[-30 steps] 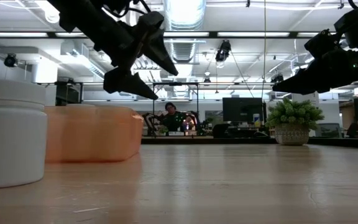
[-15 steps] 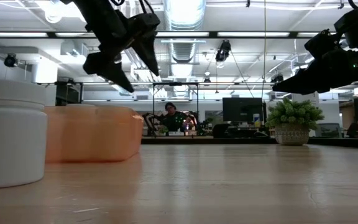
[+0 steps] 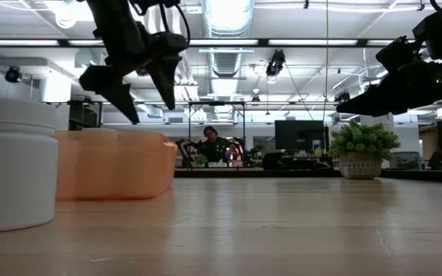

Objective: Pick and place pill bottles into a basket
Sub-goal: Put the top right white medicine bottle into the orange bin

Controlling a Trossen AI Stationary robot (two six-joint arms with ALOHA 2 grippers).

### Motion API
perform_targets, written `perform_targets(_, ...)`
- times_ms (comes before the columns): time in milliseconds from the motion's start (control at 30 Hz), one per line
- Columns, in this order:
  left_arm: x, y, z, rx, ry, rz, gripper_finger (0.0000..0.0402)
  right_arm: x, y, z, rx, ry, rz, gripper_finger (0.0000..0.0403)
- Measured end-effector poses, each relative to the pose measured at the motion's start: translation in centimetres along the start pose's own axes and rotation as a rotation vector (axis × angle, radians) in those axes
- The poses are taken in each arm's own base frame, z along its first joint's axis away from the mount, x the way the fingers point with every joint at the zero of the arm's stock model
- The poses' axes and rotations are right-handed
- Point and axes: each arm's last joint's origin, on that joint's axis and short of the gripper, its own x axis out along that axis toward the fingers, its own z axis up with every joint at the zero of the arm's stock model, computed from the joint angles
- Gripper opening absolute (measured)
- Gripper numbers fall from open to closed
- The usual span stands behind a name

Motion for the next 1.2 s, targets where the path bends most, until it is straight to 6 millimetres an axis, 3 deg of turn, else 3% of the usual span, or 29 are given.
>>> perform_targets(400, 2.9, -1.1, -1.2, -0.016, 0.100, 0.063, 0.0370, 0.0, 0.0, 0.0, 0.000, 0.000, 0.000, 0.0215)
perform_targets(733, 4.1, -1.3, -1.5, -0.075, 0.127, 0.096, 0.0370, 0.0, 0.0, 0.0, 0.000, 0.000, 0.001, 0.0215)
perform_targets(1200, 6.3, -1.4, -2.6, -0.031, 0.264, 0.123, 0.0370, 0.0, 0.0, 0.0, 0.000, 0.000, 0.000, 0.0215)
